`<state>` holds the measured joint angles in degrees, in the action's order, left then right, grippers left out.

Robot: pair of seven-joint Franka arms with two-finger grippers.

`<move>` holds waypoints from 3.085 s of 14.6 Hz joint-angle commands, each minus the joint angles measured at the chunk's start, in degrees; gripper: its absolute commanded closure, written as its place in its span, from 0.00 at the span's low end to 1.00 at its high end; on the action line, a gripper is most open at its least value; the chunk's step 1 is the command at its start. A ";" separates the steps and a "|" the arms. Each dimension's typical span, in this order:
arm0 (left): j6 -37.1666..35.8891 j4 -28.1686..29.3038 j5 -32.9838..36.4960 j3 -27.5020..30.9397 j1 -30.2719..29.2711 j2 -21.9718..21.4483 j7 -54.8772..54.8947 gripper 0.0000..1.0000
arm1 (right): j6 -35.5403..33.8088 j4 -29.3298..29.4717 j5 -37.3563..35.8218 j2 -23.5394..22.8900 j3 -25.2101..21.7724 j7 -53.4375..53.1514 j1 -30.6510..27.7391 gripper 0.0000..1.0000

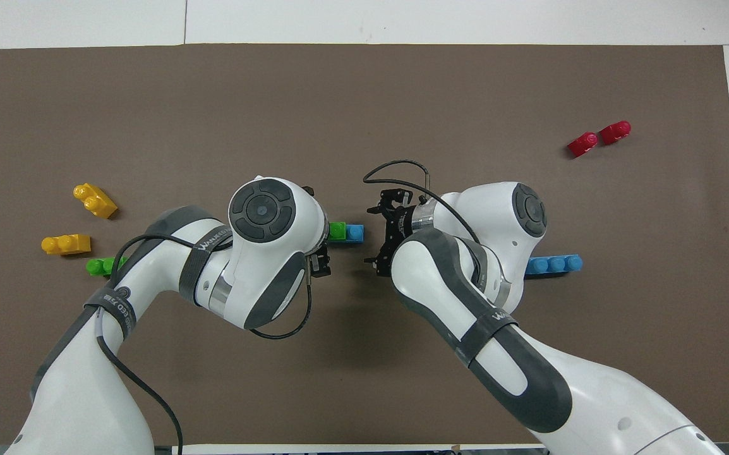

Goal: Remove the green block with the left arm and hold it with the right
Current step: 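Close the left gripper on the green brick while the right gripper grips the blue brick, then pull the green brick away with the left gripper while the right gripper holds the blue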

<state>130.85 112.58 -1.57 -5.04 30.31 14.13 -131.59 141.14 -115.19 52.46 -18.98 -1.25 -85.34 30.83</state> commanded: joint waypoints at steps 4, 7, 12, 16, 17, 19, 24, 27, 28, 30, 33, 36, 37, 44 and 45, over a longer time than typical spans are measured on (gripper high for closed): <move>0.63 -0.88 2.10 0.73 1.16 1.69 -2.35 0.00 | 3.35 1.37 1.77 -2.38 -0.07 1.94 1.61 0.03; 0.64 -0.88 2.10 0.73 1.16 1.78 -2.44 0.00 | 3.44 1.46 1.77 -2.99 -0.07 2.11 1.87 0.03; 0.64 -0.79 2.19 0.73 1.16 1.78 -2.71 0.00 | 5.55 2.33 3.96 -4.75 -0.07 4.57 2.57 0.03; 1.60 -0.61 3.95 0.73 1.42 1.78 -5.16 0.00 | 5.99 2.25 4.23 -4.93 -0.07 7.29 3.80 0.04; 1.69 -0.61 3.95 0.73 1.51 1.78 -5.17 0.00 | 5.99 2.25 4.23 -4.93 -0.07 7.99 3.80 0.06; 2.13 -0.61 3.95 0.73 1.51 1.78 -5.96 0.00 | 5.99 2.25 4.23 -4.93 -0.07 9.31 3.89 0.16; 2.22 -0.35 4.03 0.73 1.51 1.78 -5.96 0.00 | 5.99 2.16 4.32 -5.02 -0.07 9.41 3.28 0.30; 2.30 -0.35 4.47 0.73 1.51 1.78 -6.13 0.00 | 5.99 2.16 5.02 -5.02 -0.07 9.41 3.10 0.75; 2.48 -0.35 4.82 0.73 1.51 1.78 -6.74 0.00 | 5.90 2.25 5.02 -5.02 -0.07 9.32 3.10 0.94; 3.01 -0.35 5.79 0.73 1.59 2.13 -7.72 0.01 | 5.99 2.16 5.02 -5.02 -0.15 9.49 3.36 1.00; 3.01 -0.35 5.79 0.73 1.59 2.13 -7.72 0.05 | 5.99 1.90 5.02 -4.93 -0.15 12.72 3.54 1.00; 3.10 -0.26 5.88 0.73 1.51 2.13 -7.72 0.64 | 5.90 1.72 5.72 -4.93 -0.07 13.80 3.19 1.00; 3.18 -0.26 5.88 0.73 1.42 2.22 -7.54 1.00 | 5.99 1.72 6.33 -4.93 -0.07 13.80 3.19 1.00; 2.57 -0.96 5.88 0.82 0.63 0.73 -6.49 1.00 | 5.99 1.72 6.51 -4.93 -0.15 13.36 3.10 1.00; 1.70 -0.96 5.88 0.82 0.54 -0.84 -6.31 1.00 | 6.08 1.64 6.51 -4.93 -0.15 13.36 3.10 1.00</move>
<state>132.96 112.52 3.22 -5.14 31.21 15.54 -137.48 147.46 -112.97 57.24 -23.65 -1.80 -73.73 34.14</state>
